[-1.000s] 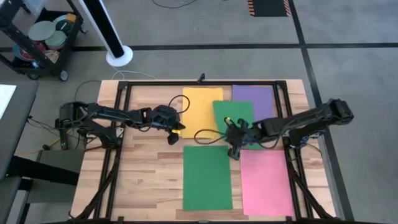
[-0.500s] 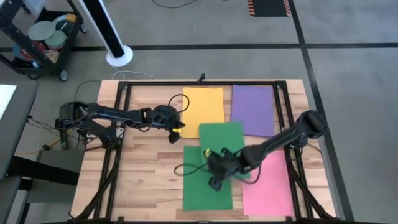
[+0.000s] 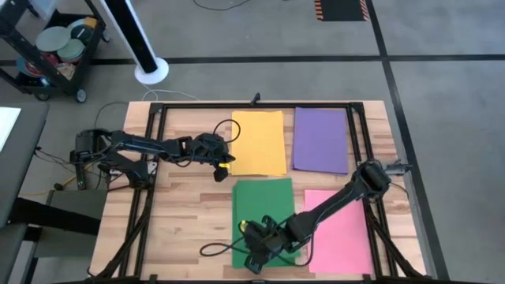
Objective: Organize paper
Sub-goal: Stack the green paper on top of the green paper
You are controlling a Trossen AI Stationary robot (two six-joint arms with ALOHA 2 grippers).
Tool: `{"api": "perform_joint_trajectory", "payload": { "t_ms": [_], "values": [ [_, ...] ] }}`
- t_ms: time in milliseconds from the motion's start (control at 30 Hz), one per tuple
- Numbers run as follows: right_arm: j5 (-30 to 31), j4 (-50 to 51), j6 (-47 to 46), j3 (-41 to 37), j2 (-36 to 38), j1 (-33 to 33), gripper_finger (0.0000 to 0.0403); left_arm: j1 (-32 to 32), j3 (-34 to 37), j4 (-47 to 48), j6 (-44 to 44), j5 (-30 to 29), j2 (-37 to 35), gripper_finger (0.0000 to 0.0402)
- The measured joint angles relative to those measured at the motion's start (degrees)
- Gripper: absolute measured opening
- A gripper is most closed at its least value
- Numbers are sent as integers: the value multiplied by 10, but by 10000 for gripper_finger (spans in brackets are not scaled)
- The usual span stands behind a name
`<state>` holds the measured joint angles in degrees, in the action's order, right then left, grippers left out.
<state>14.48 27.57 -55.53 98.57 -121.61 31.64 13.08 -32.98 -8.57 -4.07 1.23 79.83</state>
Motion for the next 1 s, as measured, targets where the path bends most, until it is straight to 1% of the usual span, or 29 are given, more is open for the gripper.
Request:
{"api": "perform_joint_trajectory", "payload": {
  "t_ms": [233,433,600,1000],
  "values": [
    [7,-9,-10,40,-43,8,0,0,0,0,3,1,0,0],
    [25,-16,-17,41,-44,13,0,-2,0,1,-1,13,0,0],
    [26,-16,-29,41,-44,17,0,-7,0,1,-2,15,0,0],
    [27,-27,-27,41,-43,30,0,-9,0,1,-3,14,0,0]
  ]
}}
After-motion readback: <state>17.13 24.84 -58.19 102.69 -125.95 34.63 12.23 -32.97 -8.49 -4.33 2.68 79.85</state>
